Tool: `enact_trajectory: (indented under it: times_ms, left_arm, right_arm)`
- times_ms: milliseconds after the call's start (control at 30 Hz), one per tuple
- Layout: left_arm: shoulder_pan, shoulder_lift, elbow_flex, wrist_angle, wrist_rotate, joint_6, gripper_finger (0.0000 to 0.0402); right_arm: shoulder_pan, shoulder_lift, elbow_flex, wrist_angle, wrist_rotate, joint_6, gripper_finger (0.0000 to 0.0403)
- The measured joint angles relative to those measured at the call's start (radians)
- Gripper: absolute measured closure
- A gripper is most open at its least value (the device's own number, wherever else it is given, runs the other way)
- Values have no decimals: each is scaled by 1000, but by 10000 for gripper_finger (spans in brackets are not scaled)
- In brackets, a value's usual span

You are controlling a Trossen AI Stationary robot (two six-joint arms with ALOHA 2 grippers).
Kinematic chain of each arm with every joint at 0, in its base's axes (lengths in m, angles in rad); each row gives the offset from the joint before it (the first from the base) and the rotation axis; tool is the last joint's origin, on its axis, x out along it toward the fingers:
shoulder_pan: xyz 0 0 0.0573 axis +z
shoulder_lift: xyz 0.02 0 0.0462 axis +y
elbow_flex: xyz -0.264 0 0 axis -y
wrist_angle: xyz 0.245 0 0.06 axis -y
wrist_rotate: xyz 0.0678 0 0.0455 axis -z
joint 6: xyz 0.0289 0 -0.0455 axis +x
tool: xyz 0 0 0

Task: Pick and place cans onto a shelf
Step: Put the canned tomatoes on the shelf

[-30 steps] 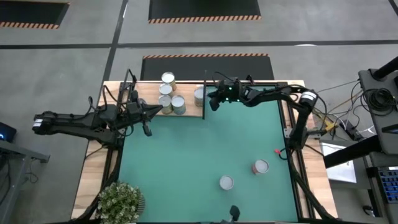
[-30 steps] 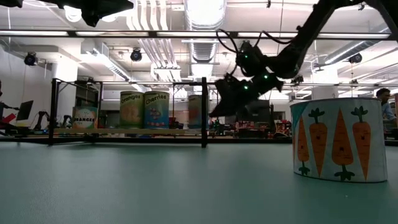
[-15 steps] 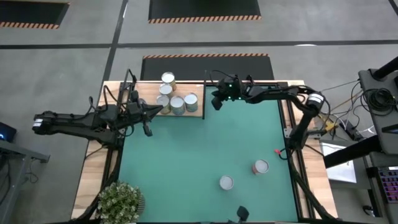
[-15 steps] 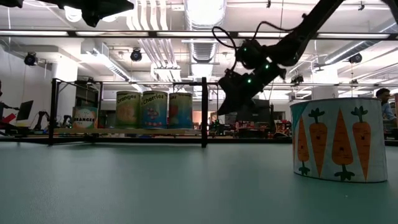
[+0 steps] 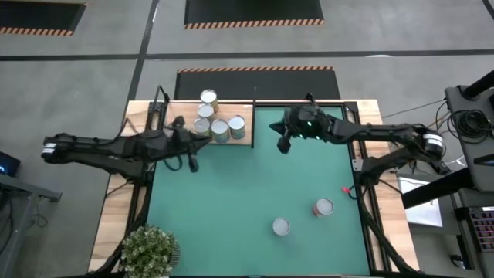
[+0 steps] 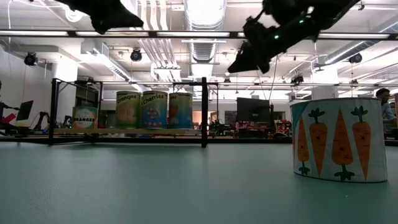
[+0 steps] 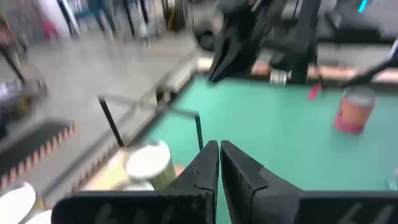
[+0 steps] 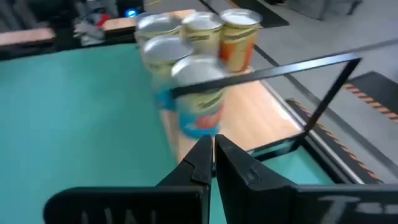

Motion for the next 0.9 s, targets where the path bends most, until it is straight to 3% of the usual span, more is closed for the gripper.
enact_trajectory:
  times_ms: [267,467,700,900]
  left_arm:
    - [81,329,274,-291,8,22,402]
    - [258,573,487,-399,190,117,402]
    - [425,754,583,-389,278,157,402]
    - [460,836,609,-382,296,157,402]
  right_arm:
    - [87,-131,-105,-2,0,-36,394]
    - [88,-185,-144,0,-1,-69,394]
    - [88,-207,-184,0,-2,-79,394]
    - [88,-197,-187,-4,-2,-98,394]
